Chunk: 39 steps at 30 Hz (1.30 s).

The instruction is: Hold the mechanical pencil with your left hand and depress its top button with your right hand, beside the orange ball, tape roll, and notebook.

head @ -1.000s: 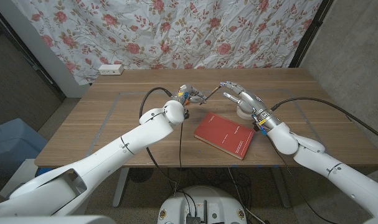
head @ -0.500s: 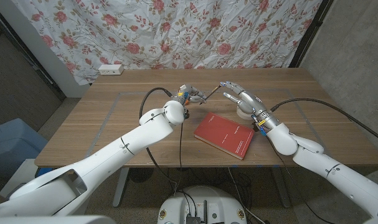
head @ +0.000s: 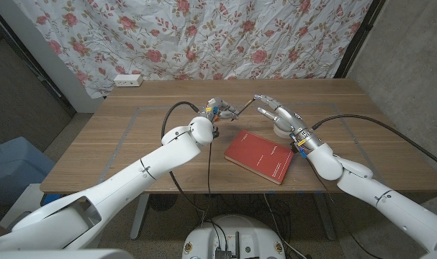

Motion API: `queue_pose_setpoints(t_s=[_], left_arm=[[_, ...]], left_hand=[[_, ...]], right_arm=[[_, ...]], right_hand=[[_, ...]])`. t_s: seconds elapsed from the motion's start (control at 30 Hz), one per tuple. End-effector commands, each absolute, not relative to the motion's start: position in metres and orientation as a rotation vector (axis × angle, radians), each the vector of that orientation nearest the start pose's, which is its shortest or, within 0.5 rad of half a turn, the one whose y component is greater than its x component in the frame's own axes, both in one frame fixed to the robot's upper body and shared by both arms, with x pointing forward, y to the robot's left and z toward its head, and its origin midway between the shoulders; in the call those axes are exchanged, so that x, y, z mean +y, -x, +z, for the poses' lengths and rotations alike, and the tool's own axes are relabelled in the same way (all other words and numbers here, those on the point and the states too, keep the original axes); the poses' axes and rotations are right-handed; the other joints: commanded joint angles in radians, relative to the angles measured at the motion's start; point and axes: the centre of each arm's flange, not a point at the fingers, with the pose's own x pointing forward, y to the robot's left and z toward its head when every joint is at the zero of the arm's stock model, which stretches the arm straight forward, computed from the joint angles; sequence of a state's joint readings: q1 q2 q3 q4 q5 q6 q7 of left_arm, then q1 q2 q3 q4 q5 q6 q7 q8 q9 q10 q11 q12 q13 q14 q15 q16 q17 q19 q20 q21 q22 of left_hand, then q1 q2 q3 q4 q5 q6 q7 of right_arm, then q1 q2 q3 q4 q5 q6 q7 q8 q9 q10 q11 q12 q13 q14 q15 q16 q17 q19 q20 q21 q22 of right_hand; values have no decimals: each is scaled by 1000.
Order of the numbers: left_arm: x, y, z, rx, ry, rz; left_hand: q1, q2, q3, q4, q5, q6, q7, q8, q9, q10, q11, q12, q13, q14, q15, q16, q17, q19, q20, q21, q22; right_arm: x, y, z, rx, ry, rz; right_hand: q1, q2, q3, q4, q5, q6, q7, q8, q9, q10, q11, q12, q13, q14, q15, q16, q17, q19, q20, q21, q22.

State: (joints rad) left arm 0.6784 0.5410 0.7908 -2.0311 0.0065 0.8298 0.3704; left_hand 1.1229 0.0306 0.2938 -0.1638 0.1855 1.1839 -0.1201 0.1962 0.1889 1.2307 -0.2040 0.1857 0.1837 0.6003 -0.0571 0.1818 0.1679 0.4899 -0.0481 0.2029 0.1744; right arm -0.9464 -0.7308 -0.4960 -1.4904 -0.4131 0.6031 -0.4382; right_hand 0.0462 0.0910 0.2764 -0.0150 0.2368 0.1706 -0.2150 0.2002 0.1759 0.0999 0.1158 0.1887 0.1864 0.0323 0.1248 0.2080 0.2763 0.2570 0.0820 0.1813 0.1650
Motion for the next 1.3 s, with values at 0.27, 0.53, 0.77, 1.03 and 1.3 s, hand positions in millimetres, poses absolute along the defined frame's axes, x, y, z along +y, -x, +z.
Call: queue_pose_setpoints(t_s=[0.27, 0.53, 0.77, 1.03, 1.3], left_arm=[[92, -559, 26, -441, -803, 31], [92, -559, 26, -444, -804, 30], [91, -560, 27, -445, -804, 29], [91, -560, 28, -450, -804, 28], [91, -561, 28, -454, -804, 23]], left_hand=[[7, 11, -4, -3, 6, 4, 0, 5, 2, 18, -21, 6, 4, 5, -159, -3, 0, 3, -81, 0, 2], [8, 11, -5, -3, 6, 2, 0, 4, 2, 18, -21, 6, 4, 5, -159, -4, 0, 3, -81, 0, 2], [8, 11, -6, -3, 6, 2, 2, 4, 2, 19, -21, 6, 4, 4, -159, -4, 0, 2, -81, 0, 2], [10, 12, -7, -4, 6, 2, -1, 5, 2, 18, -21, 6, 4, 5, -159, -4, 0, 2, -80, 0, 2], [10, 12, -8, -3, 6, 4, 1, 5, 2, 19, -21, 6, 4, 4, -159, -4, 0, 2, -80, 0, 2]], right_arm=[[-222, -559, -52, -1122, 950, 176], [-221, -560, -53, -1117, 950, 183], [-218, -560, -54, -1112, 955, 197], [-215, -560, -55, -1104, 968, 216], [-214, -560, -54, -1106, 971, 219]], right_hand=[[-2, 9, 6, 8, 8, 14, -5, 0, 4, -4, -8, 6, 1, -2, -8, 9, 3, 7, -12, 7, 3], [-3, 10, 8, 10, 8, 25, -4, 1, 3, -8, -10, 4, 1, -5, -12, 9, 4, 6, -12, 6, 3], [-3, 10, 9, 11, 9, 29, -5, 0, 3, -12, -13, 3, 1, -9, -11, 7, 4, 4, -14, 5, 3], [-4, 10, 10, 12, 9, 34, -5, -1, 2, -20, -17, 1, 1, -15, -16, 6, 4, -2, -16, 4, 3], [-4, 11, 11, 13, 10, 44, -4, 0, 2, -26, -21, 0, 1, -19, -18, 5, 4, -5, -17, 3, 3]])
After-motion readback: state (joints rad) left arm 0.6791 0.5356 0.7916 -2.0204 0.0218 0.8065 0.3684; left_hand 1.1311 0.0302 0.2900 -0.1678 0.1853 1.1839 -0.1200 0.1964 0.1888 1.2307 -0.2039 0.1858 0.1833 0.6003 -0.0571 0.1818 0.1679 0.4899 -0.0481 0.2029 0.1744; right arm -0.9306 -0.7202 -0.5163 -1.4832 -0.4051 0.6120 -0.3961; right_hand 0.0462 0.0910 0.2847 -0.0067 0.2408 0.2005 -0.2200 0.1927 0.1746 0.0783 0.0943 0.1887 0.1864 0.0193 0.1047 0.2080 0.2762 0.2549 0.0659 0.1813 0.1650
